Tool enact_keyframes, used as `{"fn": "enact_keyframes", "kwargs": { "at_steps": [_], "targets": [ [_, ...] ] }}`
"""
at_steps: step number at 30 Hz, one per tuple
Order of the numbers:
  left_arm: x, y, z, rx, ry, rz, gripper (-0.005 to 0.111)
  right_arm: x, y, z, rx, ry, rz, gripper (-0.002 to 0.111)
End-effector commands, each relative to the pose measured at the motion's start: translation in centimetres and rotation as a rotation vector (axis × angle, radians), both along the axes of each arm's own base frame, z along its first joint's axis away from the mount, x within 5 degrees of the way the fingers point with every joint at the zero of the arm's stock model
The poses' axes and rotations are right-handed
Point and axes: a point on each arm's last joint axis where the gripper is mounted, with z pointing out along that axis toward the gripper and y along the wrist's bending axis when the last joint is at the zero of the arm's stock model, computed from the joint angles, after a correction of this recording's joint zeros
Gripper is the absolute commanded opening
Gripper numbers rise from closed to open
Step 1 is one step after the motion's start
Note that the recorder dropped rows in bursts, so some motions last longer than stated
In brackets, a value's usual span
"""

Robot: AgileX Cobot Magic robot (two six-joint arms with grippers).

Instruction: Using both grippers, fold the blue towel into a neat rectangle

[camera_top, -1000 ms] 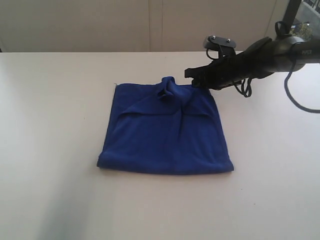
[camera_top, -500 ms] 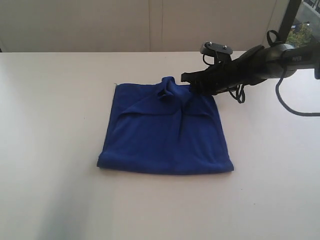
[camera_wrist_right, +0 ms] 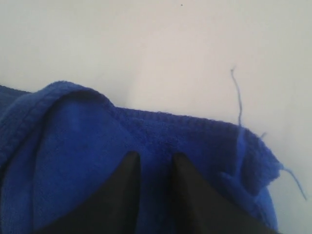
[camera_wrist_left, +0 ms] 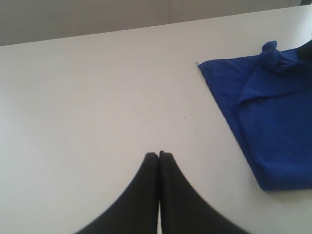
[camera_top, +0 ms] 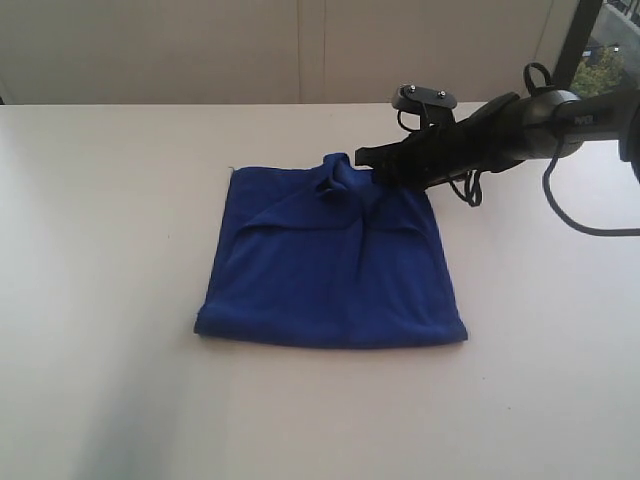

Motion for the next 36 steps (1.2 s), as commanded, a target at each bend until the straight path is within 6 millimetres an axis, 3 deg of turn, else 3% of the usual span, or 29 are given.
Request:
{"fn": "enact_keyframes", "kwargs": {
  "at_steps": [1,7,13,17,25,36],
  "targets": [
    [-0.1,0.0,-0.2,-0.014,0.003,0.001,0.0,0.2,-0.2,-0.2,-0.031,-0.019,0.001,0.024],
    [-0.1,0.0,-0.2,-0.014,0.003,0.001,0.0,0.1,-0.1,-0.2,-0.026,-0.012,0.009,0.021],
    [-0.1,0.0,-0.2,-0.014,0.003,0.001,0.0,0.1,-0.2,-0.2,-0.039,-0.023,0.01,0.0],
    [-0.1,0.0,-0.2,-0.014,0.003,0.001,0.0,0.2,-0.3,0.2,-0.055,-0.046,0.014,0.0],
    [-0.1,0.0,-0.2,-0.014,0.003,0.001,0.0,-0.4,0.2,4.5,-0.047,-0.101,0.112,0.0],
    [-0.1,0.0,-0.2,-0.014,0.003,0.001,0.0,-1.9,-0.1,6.4,-0.16,-0.061,0.253,0.0]
  ]
}}
